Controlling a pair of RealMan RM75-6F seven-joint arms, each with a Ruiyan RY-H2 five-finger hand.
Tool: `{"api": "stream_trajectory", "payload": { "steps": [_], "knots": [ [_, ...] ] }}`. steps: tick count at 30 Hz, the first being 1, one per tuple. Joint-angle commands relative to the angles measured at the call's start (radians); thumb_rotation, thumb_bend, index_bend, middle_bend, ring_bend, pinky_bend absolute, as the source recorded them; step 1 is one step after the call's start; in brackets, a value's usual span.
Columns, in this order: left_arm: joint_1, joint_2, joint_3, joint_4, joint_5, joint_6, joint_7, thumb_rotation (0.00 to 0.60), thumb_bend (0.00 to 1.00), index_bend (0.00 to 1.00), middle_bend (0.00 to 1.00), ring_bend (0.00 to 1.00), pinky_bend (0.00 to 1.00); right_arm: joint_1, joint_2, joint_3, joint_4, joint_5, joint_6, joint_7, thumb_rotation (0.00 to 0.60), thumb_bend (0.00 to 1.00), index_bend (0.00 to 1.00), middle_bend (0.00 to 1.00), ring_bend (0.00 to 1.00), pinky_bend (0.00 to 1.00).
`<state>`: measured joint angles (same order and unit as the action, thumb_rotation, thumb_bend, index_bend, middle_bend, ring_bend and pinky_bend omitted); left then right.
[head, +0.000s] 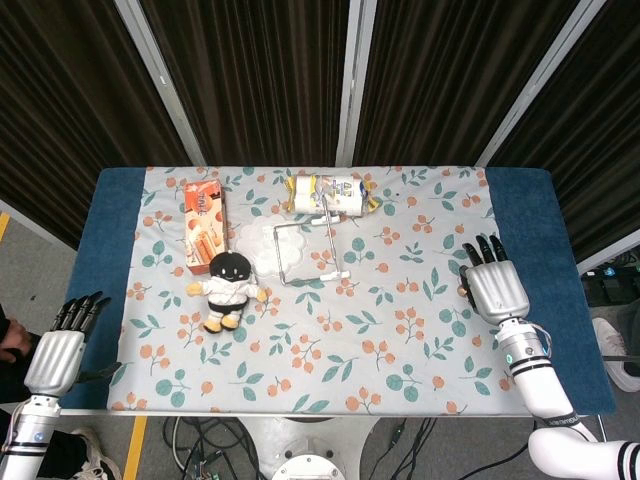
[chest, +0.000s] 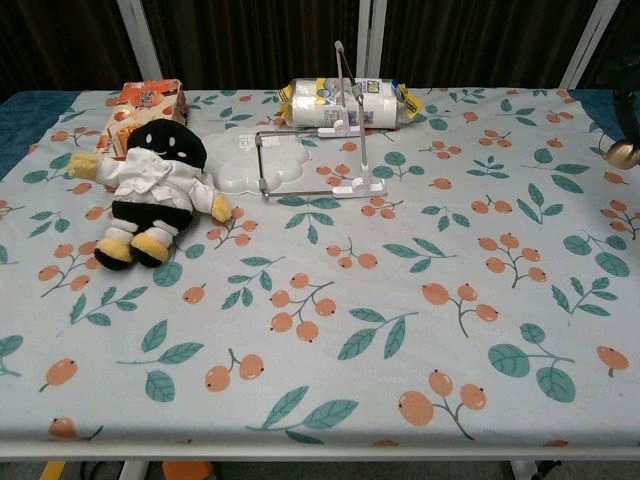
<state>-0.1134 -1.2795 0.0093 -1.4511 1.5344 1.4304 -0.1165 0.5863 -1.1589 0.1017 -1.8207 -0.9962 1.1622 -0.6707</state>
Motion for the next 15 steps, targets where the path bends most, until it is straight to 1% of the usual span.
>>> {"api": "stream_trajectory", "payload": {
  "steps": [1,3,4,5,6,7,8,10,11,12,13,14,15],
  "knots": [
    [0.0,-0.001,0.002,0.001,-0.003,-0.006,0.002,0.6,0.06,0.08,0.04,0.0,0.02,-0.005,0.013,0.003,-0.025,0.04,-0.066,0.08,0.6,0.48,0.73,0.16,0.0,0.0],
    [-0.001,-0.001,-0.002,0.0,-0.005,-0.004,0.0,0.6,0.06,0.08,0.04,0.0,0.02,0.003,-0.013,-0.025,0.06,-0.067,0.031,-0.068,0.6,0.48,0.73,0.16,0.0,0.0],
    [-0.001,-0.001,-0.002,-0.001,-0.003,-0.002,0.0,0.6,0.06,0.08,0.04,0.0,0.02,-0.004,-0.046,-0.021,0.084,-0.087,0.077,-0.091,0.6,0.47,0.73,0.17,0.0,0.0],
    [-0.002,0.0,-0.002,-0.001,-0.001,-0.001,0.002,0.6,0.06,0.08,0.04,0.0,0.02,-0.011,-0.06,-0.008,0.073,-0.063,0.076,-0.058,0.6,0.47,0.73,0.17,0.0,0.0],
    [-0.001,0.001,0.0,-0.003,0.0,-0.001,0.005,0.6,0.06,0.08,0.04,0.0,0.02,-0.017,-0.057,0.008,0.035,-0.01,0.038,0.009,0.6,0.47,0.73,0.17,0.0,0.0],
    [-0.001,0.003,0.0,-0.005,0.0,-0.001,0.006,0.6,0.06,0.08,0.04,0.0,0.02,-0.015,-0.043,0.011,0.016,0.009,0.01,0.032,0.6,0.47,0.73,0.17,0.0,0.0],
    [-0.001,0.004,0.0,-0.006,0.0,0.0,0.006,0.6,0.06,0.08,0.04,0.0,0.02,-0.009,-0.034,0.002,0.028,-0.014,0.012,0.002,0.6,0.47,0.73,0.17,0.0,0.0],
    [0.0,0.007,-0.003,-0.008,-0.004,0.001,0.005,0.6,0.06,0.08,0.04,0.0,0.02,-0.005,-0.049,-0.022,0.081,-0.095,0.072,-0.093,0.6,0.47,0.73,0.17,0.0,0.0],
    [0.0,0.007,-0.003,-0.009,-0.004,0.002,0.004,0.6,0.06,0.08,0.04,0.0,0.02,-0.012,-0.058,-0.015,0.07,-0.092,0.077,-0.068,0.6,0.46,0.73,0.17,0.0,0.0],
    [0.0,0.007,-0.003,-0.009,-0.003,0.001,0.004,0.6,0.06,0.08,0.04,0.0,0.02,-0.02,-0.057,-0.003,0.028,-0.065,0.051,0.006,0.6,0.45,0.73,0.17,0.0,0.0],
    [-0.001,0.007,-0.001,-0.01,0.0,0.001,0.007,0.6,0.06,0.08,0.04,0.0,0.02,-0.027,-0.03,0.017,-0.06,-0.014,-0.032,0.157,0.6,0.45,0.73,0.17,0.0,0.0],
    [-0.001,0.007,0.0,-0.01,0.0,0.0,0.008,0.6,0.06,0.08,0.04,0.0,0.02,-0.028,0.011,0.028,-0.127,0.013,-0.119,0.278,0.6,0.44,0.73,0.17,0.0,0.0],
    [-0.001,0.008,0.0,-0.011,0.0,0.0,0.009,0.6,0.06,0.08,0.04,0.0,0.02,-0.022,0.076,0.041,-0.186,0.014,-0.238,0.416,0.6,0.44,0.73,0.17,0.0,0.0]
  ]
}}
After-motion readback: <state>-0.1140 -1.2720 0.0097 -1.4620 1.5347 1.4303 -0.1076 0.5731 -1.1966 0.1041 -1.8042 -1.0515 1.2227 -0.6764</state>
